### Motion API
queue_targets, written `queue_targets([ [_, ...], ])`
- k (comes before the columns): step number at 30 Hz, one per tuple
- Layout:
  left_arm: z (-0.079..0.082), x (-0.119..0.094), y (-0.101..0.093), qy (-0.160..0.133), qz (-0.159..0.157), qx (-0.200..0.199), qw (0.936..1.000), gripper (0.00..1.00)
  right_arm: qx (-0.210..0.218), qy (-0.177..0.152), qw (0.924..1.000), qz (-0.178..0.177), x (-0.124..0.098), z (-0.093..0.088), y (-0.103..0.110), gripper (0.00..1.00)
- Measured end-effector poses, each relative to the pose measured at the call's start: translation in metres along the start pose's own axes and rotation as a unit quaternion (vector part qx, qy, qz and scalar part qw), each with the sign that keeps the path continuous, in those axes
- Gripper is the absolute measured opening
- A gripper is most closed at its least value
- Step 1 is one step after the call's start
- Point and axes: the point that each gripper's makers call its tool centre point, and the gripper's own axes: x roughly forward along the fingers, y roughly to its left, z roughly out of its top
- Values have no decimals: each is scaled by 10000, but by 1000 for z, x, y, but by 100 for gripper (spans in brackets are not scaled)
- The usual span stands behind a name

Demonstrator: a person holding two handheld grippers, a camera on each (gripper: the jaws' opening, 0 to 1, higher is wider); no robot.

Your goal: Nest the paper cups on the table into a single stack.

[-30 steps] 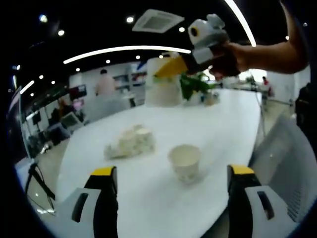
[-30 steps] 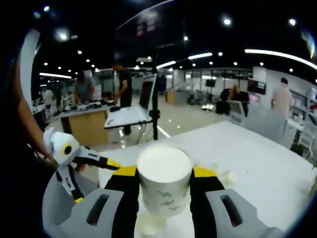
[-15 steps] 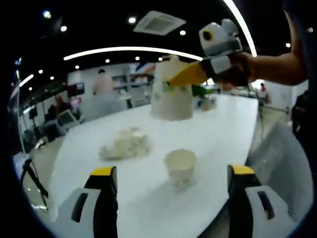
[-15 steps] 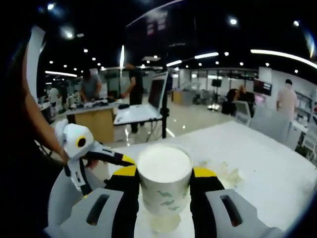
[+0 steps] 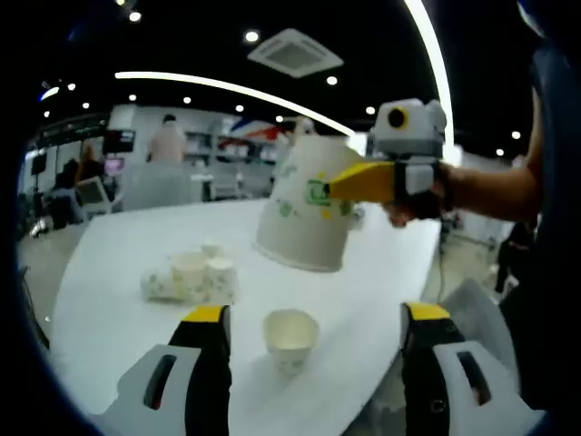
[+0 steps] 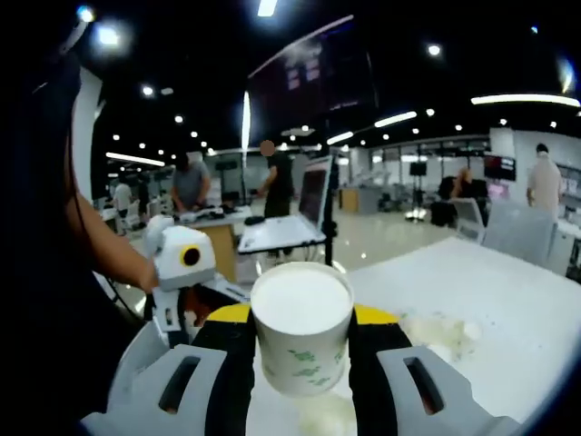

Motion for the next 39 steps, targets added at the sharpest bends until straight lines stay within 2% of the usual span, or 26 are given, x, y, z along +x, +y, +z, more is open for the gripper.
queue_targets([
  [4, 10, -2, -5, -20, -248, -98, 9996, 63, 19, -173, 9997, 188, -3, 6, 7, 37],
  [6, 15, -2, -7, -57, -335, -347, 9988, 62, 43, -204, 9995, 223, -4, 7, 7, 37],
  [9, 28, -5, -7, -203, -434, -230, 9986, 58, 132, -283, 9993, 227, -5, 9, 4, 37],
  [14, 37, -7, -6, -181, -540, -198, 9982, 39, 270, -449, 9980, 349, -10, 18, 4, 37],
  [18, 53, -11, -10, -459, -726, -408, 9955, 36, 272, -444, 9972, 541, -13, 20, 7, 37],
  [20, 56, -13, -7, -446, -718, -361, 9958, 32, 322, -497, 9962, 643, -16, 23, 9, 37],
  [23, 58, -14, -5, -350, -719, -350, 9962, 20, 341, -474, 9951, 794, -19, 22, 12, 36],
  [24, 60, -17, -5, -289, -805, -373, 9956, 19, 346, -462, 9951, 800, -20, 21, 11, 37],
  [32, 79, -23, -16, -401, -1276, -659, 9888, 19, 351, -367, 9926, 1106, -25, 16, 23, 36],
  [36, 85, -23, -23, -284, -1498, -630, 9863, 10, 363, -291, 9929, 1091, -25, 11, 22, 36],
  [39, 87, -25, -30, -59, -1741, -489, 9835, 7, 333, -170, 9928, 1134, -28, 7, 26, 36],
])
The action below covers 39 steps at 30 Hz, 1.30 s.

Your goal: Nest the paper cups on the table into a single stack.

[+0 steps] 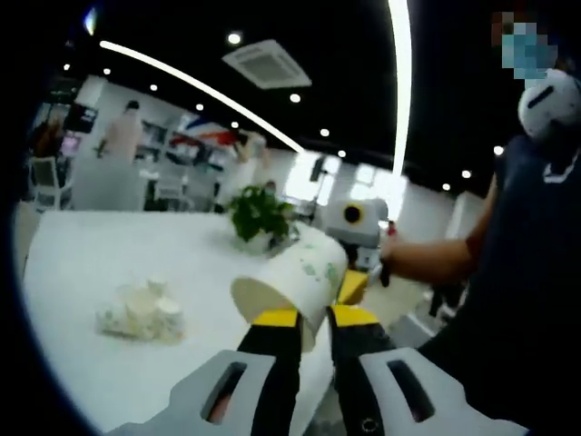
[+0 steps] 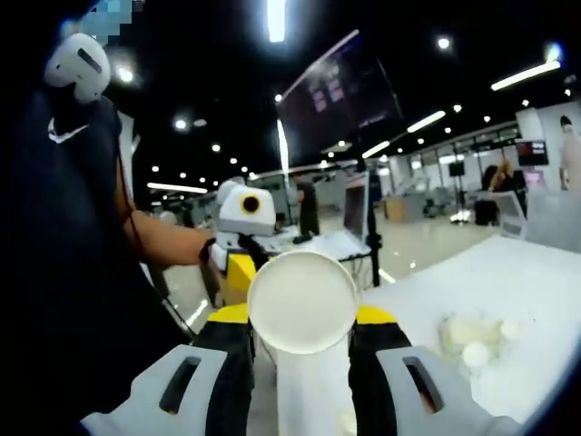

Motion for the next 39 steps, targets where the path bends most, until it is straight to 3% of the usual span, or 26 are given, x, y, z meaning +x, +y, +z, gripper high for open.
queue_targets([
  [4, 1, 0, -10, 198, -288, 78, 9994, 1, -63, 115, 9999, -55, -1, 1, 0, 34],
  [10, 4, 4, -22, 460, -410, 311, 9976, 0, -132, 169, 9997, -69, -6, 2, 4, 36],
  [14, 8, 6, -20, 500, -362, 379, 9974, 0, -136, 136, 9996, -203, -7, 2, 1, 38],
  [18, 10, 9, -7, 730, -56, 662, 9951, 0, -151, 131, 9986, -486, -12, 1, -8, 43],
  [23, 9, 11, 6, 1296, 263, 1073, 9854, 0, -122, 13, 9918, -1271, -26, -4, -31, 48],
  [25, 9, 11, 13, 1539, 412, 1239, 9794, 0, -219, -180, 9858, -1656, -34, -5, -39, 47],
  [29, 8, 16, 11, 1865, 360, 1389, 9719, 0, -226, -370, 9695, -2414, -53, -14, -52, 52],
  [32, 5, 17, 12, 2169, 362, 1450, 9647, 0, -325, -445, 9602, -2739, -64, -18, -57, 57],
  [35, 1, 16, 15, 2624, 384, 1567, 9514, 0, -332, -445, 9534, -2965, -72, -26, -59, 61],
  [39, 5, 16, 23, 3057, 445, 1765, 9346, 0, -300, -468, 9449, -3226, -80, -40, -62, 75],
])
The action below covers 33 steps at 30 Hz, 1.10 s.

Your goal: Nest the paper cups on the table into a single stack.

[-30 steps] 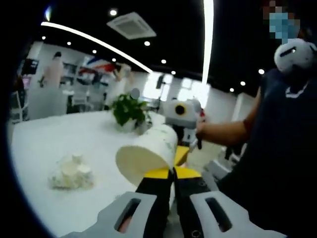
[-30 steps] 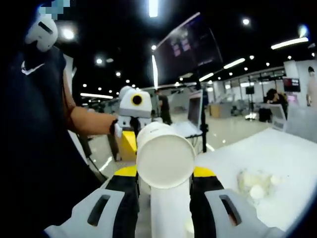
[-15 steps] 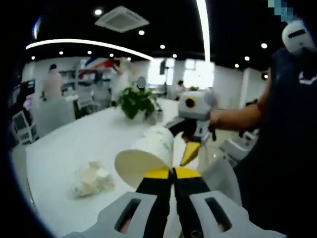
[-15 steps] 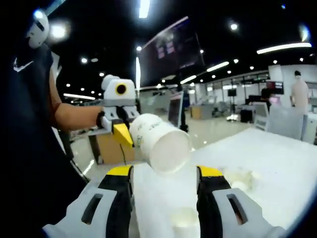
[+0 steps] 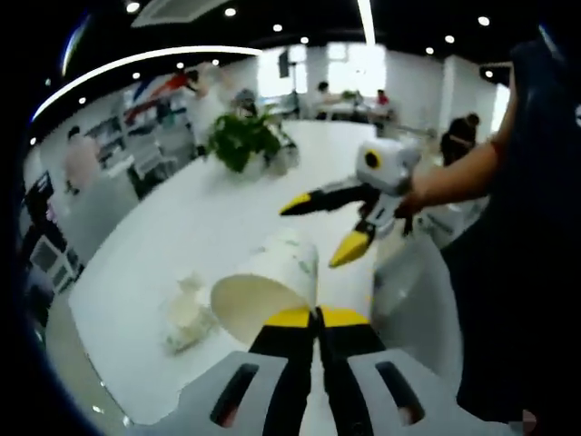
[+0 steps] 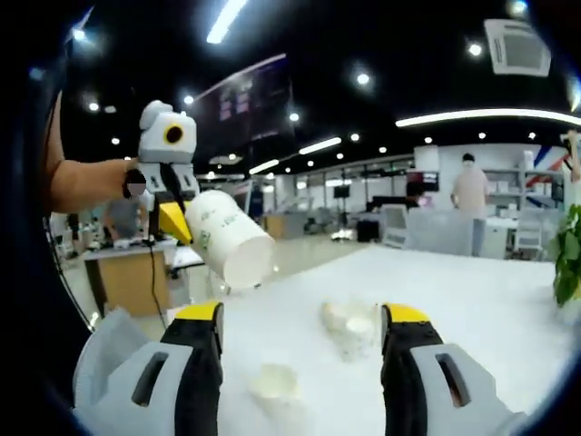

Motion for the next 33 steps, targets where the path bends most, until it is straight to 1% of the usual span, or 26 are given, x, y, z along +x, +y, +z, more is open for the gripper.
queue_targets([
  [1, 0, -2, 2, 190, -11, 41, 9998, 0, -49, 21, 10000, -83, -2, -5, -1, 77],
  [2, -2, -4, 2, 441, -68, 25, 9990, 0, -85, 36, 9998, -163, -4, -9, -3, 79],
  [3, -3, -6, 3, 587, -76, 62, 9982, 0, -147, 65, 9993, -337, -7, -14, -7, 84],
  [4, -2, -7, 8, 746, -9, 184, 9970, 0, -132, 69, 9989, -439, -9, -18, -9, 87],
  [5, -2, -8, 11, 873, 36, 218, 9959, 0, -149, 41, 9983, -567, -13, -21, -11, 90],
  [6, -2, -10, 11, 1000, 38, 225, 9947, 0, -221, 68, 9978, -613, -14, -24, -10, 92],
  [7, 0, -11, 10, 1065, -10, 254, 9940, 0, -303, 119, 9970, -700, -16, -30, -11, 95],
  [9, 4, -12, 9, 1176, -77, 273, 9927, 0, -202, 181, 9968, -749, -18, -37, -11, 100],
  [11, 0, -15, 9, 1630, -133, 412, 9857, 0, -99, 229, 9967, -767, -20, -43, -11, 100],
  [12, -1, -15, 9, 1758, -166, 467, 9832, 0, -86, 252, 9967, -766, -21, -45, -10, 100],
  [13, -4, -15, 6, 1998, -296, 572, 9777, 0, -110, 317, 9967, -742, -21, -51, -9, 100],
  [14, -7, -15, 6, 2197, -325, 573, 9733, 0, -152, 357, 9966, -724, -22, -54, -8, 100],
  [15, -7, -14, 7, 2352, -328, 641, 9693, 0, -204, 400, 9965, -703, -22, -58, -6, 100],
  [16, -6, -14, 7, 2441, -351, 653, 9669, 0, -214, 425, 9964, -698, -22, -59, -5, 100],
  [17, -5, -14, 7, 2615, -364, 662, 9622, 0, -211, 438, 9964, -693, -23, -60, -5, 100],
  [18, -4, -14, 8, 2672, -354, 677, 9606, 0, -208, 455, 9963, -695, -23, -61, -4, 100],
  [19, -4, -14, 9, 2846, -330, 790, 9548, 0, -212, 458, 9963, -699, -24, -62, -4, 100],
  [20, -3, -14, 10, 2936, -312, 880, 9514, 0, -218, 467, 9962, -697, -24, -63, -4, 100],
  [21, -2, -14, 11, 3090, -283, 989, 9455, 0, -237, 478, 9961, -696, -25, -64, -3, 100],
  [23, -1, -13, 10, 3284, -312, 1084, 9378, 0, -267, 484, 9961, -685, -24, -64, -3, 100],
  [24, -1, -12, 10, 3293, -319, 1107, 9372, 0, -275, 470, 9962, -681, -24, -64, -2, 100],
  [25, -1, -10, 8, 3418, -370, 1163, 9318, 0, -291, 473, 9962, -677, -24, -64, -2, 100],
  [27, -1, -9, 8, 3574, -391, 1246, 9248, 0, -310, 493, 9961, -663, -24, -65, -1, 100],
  [28, 0, -8, 9, 3677, -388, 1310, 9199, 0, -308, 493, 9961, -667, -24, -65, -1, 100],
  [30, 2, -6, 7, 3777, -418, 1338, 9152, 0, -292, 467, 9958, -728, -25, -65, -4, 100],
  [33, 4, -2, 7, 3884, -443, 1346, 9105, 0, -243, 446, 9956, -782, -27, -65, -7, 100],
])
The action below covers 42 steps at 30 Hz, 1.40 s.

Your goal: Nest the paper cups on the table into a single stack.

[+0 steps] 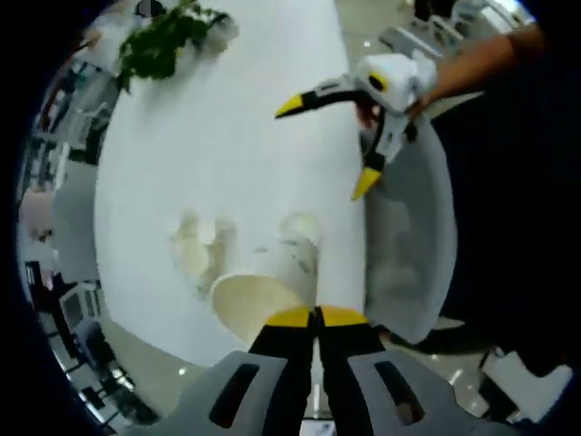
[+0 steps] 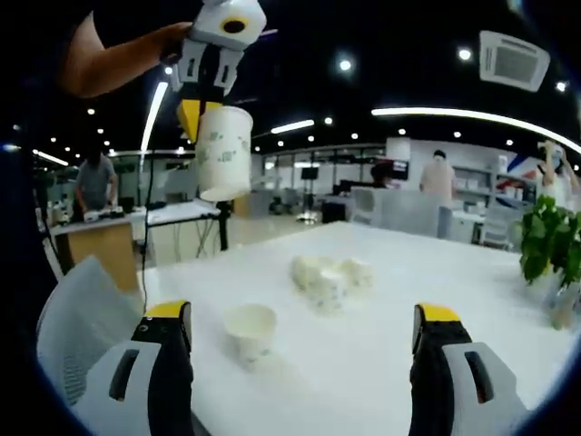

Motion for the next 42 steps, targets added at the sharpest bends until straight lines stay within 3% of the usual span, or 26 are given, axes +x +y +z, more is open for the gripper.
queue_targets([
  [2, -1, 2, -1, 119, -78, 0, 9999, 0, 2, -9, 10000, 9, 0, 0, 1, 100],
  [7, 8, 2, 5, 5, 21, 29, 10000, 0, 66, 9, 9999, 153, 0, -1, 6, 100],
  [14, 16, 10, 12, -86, 150, 80, 9998, 0, 288, 56, 9995, 73, -1, -5, -3, 100],
  [23, 15, 35, 18, 173, 183, 145, 9996, 0, 142, 141, 9995, 241, 0, -8, 5, 100],
  [42, 12, 78, 10, 393, -179, 136, 9990, 0, 19, 181, 9996, 222, 0, -11, 6, 99],
])
